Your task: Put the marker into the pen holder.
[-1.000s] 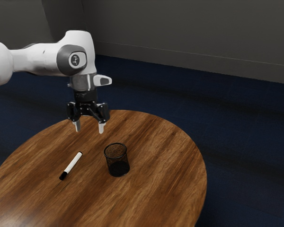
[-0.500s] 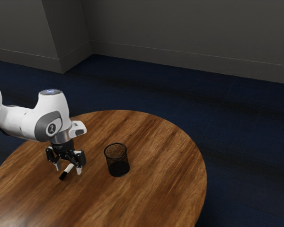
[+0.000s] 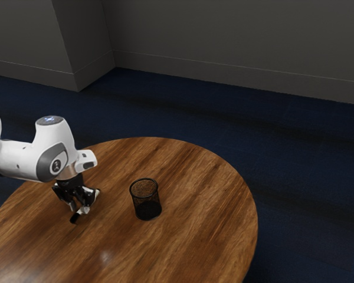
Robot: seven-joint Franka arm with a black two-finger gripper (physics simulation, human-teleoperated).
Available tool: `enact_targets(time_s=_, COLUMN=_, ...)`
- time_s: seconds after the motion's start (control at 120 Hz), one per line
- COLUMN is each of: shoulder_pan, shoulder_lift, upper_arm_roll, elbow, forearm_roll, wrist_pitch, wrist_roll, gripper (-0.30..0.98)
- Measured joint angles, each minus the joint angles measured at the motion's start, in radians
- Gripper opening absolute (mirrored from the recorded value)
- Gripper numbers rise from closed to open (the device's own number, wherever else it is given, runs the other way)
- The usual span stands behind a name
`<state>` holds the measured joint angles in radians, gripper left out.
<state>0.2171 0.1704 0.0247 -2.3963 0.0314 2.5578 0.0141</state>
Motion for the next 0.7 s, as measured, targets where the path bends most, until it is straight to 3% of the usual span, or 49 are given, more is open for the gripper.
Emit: enact_targets(time_s=0.7, shoulder_pan=0.005, shoulder_lift=-0.001, upper_arm_roll=0.000, elbow=-0.001, forearm_roll=-0.005, wrist_pitch=0.011, wrist_roll=0.048, gripper=-0.04)
